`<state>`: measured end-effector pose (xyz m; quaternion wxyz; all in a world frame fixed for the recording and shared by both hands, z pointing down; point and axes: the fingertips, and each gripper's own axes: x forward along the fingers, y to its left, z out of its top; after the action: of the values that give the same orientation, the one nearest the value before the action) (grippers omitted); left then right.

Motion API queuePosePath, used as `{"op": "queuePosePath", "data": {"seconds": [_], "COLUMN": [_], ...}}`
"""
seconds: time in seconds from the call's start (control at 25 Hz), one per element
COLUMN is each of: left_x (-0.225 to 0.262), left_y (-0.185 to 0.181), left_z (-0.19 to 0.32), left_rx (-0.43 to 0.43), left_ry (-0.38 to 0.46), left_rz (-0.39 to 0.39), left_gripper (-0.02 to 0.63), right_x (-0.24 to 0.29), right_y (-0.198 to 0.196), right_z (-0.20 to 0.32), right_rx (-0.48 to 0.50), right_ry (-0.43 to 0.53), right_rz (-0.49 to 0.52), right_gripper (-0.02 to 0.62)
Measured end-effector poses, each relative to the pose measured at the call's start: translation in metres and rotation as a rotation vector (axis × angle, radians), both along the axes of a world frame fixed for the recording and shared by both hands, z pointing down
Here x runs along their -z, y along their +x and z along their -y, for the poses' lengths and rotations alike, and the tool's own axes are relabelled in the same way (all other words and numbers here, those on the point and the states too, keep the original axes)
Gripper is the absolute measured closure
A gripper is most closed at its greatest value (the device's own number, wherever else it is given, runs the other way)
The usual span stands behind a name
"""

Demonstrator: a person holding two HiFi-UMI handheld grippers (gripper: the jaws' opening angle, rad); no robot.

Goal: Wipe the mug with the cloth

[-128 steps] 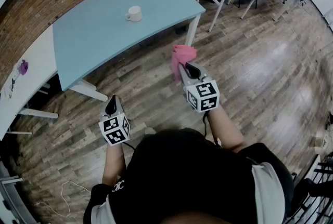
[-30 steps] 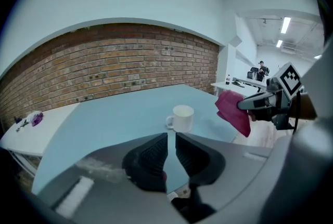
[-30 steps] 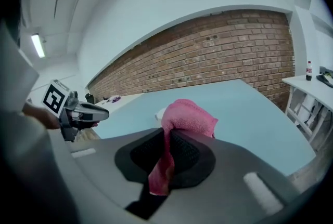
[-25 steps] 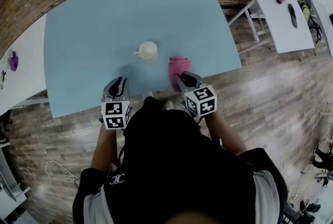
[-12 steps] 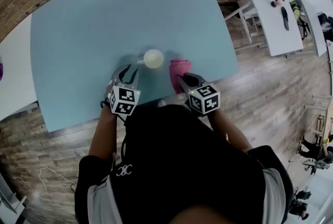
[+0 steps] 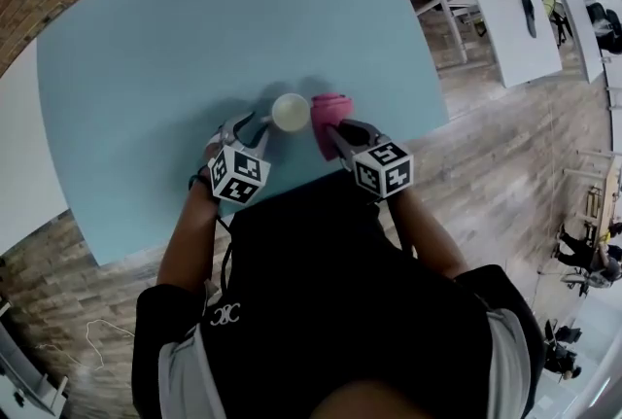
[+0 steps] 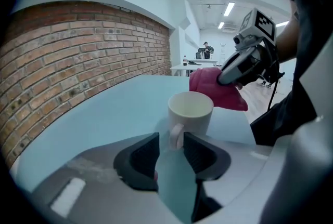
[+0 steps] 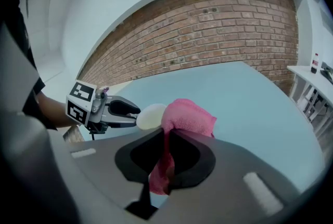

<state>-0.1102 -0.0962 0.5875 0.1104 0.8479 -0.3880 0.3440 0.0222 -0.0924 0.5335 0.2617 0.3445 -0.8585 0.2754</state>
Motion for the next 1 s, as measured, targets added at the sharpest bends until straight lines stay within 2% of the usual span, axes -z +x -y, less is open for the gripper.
{"op": "queuePosePath", "data": {"seconds": [0.24,0.28,0.48,0.64,1.0], "left_x": [-0.01,-0.01,-0.015,-0.02,-0.02], "left_y": [0.011,0.012,0.01,0.001,-0.007], "left_z": [0.002,0.003,0.0,0.001,0.004], "left_rx": [-0.029,-0.031,-0.023,-0.003,0.073], "left_ry": [-0.028,-0.028,-0.042,-0.031,-0.053], "left_rz": [0.046,0.049,0.095,0.187,0.232], "left_gripper": [0.449,0.468,0.494,0.543,0.543], "right_x": [-0.016,-0.019,-0.045,-0.059,-0.075], "right_y": [-0.005,-0.006,-0.014,-0.026,-0.039], "right_z": [0.008,0.01,0.017,0.015,0.013], "right_rx": [0.06,0.068,0.112,0.187,0.268], "right_ry": [-0.154,-0.173,-0.263,-0.282,-0.279], "right_rz": [0.123,0.137,0.163,0.149,0.138], "right_gripper": [0.558,0.558,0.558,0.558,0.558]}}
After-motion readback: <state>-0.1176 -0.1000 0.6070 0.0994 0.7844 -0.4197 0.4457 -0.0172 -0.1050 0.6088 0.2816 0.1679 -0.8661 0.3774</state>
